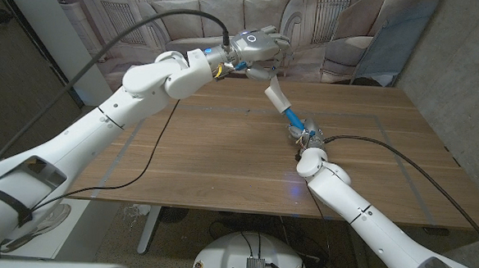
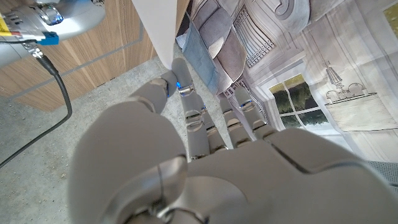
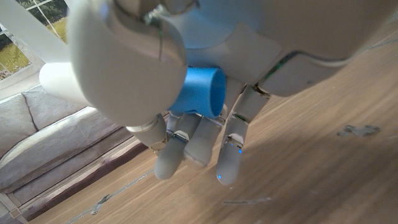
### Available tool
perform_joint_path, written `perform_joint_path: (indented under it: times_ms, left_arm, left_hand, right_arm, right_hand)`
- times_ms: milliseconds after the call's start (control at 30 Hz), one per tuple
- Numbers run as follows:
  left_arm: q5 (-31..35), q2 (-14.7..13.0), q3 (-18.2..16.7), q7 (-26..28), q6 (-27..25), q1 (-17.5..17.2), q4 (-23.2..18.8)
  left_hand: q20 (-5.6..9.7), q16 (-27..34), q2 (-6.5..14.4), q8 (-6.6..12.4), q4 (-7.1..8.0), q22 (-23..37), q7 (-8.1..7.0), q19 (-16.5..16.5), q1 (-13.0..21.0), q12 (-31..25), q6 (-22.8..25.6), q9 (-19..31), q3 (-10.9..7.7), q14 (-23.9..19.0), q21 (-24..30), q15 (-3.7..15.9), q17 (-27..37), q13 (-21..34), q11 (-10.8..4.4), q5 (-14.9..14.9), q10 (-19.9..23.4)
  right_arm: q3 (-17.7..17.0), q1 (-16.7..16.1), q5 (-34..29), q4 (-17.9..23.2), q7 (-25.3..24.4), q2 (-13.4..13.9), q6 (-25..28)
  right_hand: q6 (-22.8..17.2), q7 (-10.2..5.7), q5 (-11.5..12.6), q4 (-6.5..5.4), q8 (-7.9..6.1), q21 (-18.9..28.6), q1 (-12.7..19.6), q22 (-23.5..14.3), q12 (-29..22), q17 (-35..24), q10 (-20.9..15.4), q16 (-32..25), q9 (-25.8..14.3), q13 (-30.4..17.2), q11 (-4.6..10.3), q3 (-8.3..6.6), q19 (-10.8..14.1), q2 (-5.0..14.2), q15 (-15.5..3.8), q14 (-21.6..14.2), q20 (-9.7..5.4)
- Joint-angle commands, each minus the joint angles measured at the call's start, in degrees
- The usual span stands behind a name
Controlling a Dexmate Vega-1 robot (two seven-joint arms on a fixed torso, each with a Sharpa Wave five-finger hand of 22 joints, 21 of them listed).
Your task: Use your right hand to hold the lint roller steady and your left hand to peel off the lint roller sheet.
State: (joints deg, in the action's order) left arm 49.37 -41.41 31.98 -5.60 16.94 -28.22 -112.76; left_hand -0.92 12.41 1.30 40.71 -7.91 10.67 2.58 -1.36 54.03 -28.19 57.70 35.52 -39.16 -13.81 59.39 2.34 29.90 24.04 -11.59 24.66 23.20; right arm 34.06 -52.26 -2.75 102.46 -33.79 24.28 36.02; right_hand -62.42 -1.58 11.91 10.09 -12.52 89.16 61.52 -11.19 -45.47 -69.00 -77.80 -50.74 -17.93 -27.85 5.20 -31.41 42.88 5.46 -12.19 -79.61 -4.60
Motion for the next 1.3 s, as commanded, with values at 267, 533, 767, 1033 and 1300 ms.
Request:
perform_joint_path:
  times_ms: [267, 533, 767, 1033, 1300]
  left_arm:
    - [-1.2, -2.0, -1.7, 2.1, 1.0, -2.0, -2.5]
    - [-1.3, -3.0, -2.5, 3.1, 1.4, -2.8, -3.3]
    - [-2.2, -4.0, -3.4, 3.8, 2.1, -3.4, -3.9]
    - [-2.7, -5.0, -4.0, 4.7, 3.1, -3.6, -4.3]
    - [-3.0, -5.8, -4.7, 5.6, 3.7, -4.1, -4.7]
  left_hand:
    - [-0.01, 0.0, 0.6, 0.41, -0.07, 0.1, -0.62, -0.2, -0.1, -0.4, 0.2, 0.1, -0.38, -0.2, 0.5, 7.07, 0.5, 0.3, -0.23, 0.6, 0.4]
    - [0.09, -0.1, 0.4, 0.41, -0.07, 0.1, -0.68, -0.3, -0.3, -0.5, 0.3, -0.1, -0.43, -0.1, 0.6, 7.20, 0.6, 0.4, -0.26, 0.8, 0.5]
    - [0.09, -0.1, 0.3, 0.48, -0.16, 0.1, -0.85, -0.3, -0.3, -0.5, 0.3, -0.1, -0.48, -0.2, 0.7, 7.22, 0.6, 0.4, -0.24, 0.9, 0.5]
    - [0.12, 0.0, 0.3, 0.50, -0.08, 0.1, -0.95, -0.3, -0.5, -0.5, 0.2, -0.2, -0.48, -0.1, 0.8, 7.21, 0.8, 0.4, -0.24, 1.0, 0.5]
    - [0.17, 0.0, 0.2, 0.54, -0.09, 0.1, -1.01, -0.3, -0.6, -0.6, 0.1, -0.1, -0.52, -0.2, 1.0, 7.29, 0.9, 0.4, -0.24, 1.0, 0.6]
  right_arm:
    - [-0.8, -0.9, 1.8, 0.0, -1.4, -1.0, 0.4]
    - [-1.0, -1.1, 2.0, -0.2, -2.8, -2.0, 0.6]
    - [-1.3, -0.9, 2.2, -1.1, -3.9, -2.9, 0.2]
    - [-1.5, -0.6, 2.0, -1.9, -5.4, -3.8, -0.2]
    - [-2.4, -0.6, 2.0, -3.0, -7.6, -5.1, -0.9]
  right_hand:
    - [-8.1, 8.22, -0.4, -0.20, -0.14, 0.0, 0.2, 0.0, -0.8, 0.0, -2.7, -0.9, -0.3, 0.1, -1.94, -0.92, 0.8, 0.29, -0.46, 0.1, -7.33]
    - [-8.1, 8.25, -0.5, -0.18, -0.14, 0.0, 0.2, 0.0, -1.1, -0.1, -2.7, -1.5, -0.3, 0.2, -1.91, -1.23, 1.1, 0.21, -0.46, 0.0, -7.34]
    - [-8.3, 8.34, -0.5, -0.20, -0.14, 0.0, 0.2, 0.0, -1.3, -0.2, -2.6, -1.9, -0.3, 0.3, -1.90, -1.42, 1.2, 0.14, -0.45, 0.0, -7.35]
    - [-8.1, 8.49, -0.6, -0.23, 0.09, 0.0, 0.1, 0.0, -1.6, -0.3, -2.4, -2.3, 0.0, 0.1, -1.89, -1.66, 1.2, 0.17, -0.45, 0.0, -7.39]
    - [-7.9, 8.45, -0.6, -0.22, 0.10, 0.0, 0.1, 0.0, -1.7, -0.3, -2.3, -2.6, -0.1, 0.3, -1.95, -1.89, 1.1, 0.17, -0.44, 0.2, -7.39]
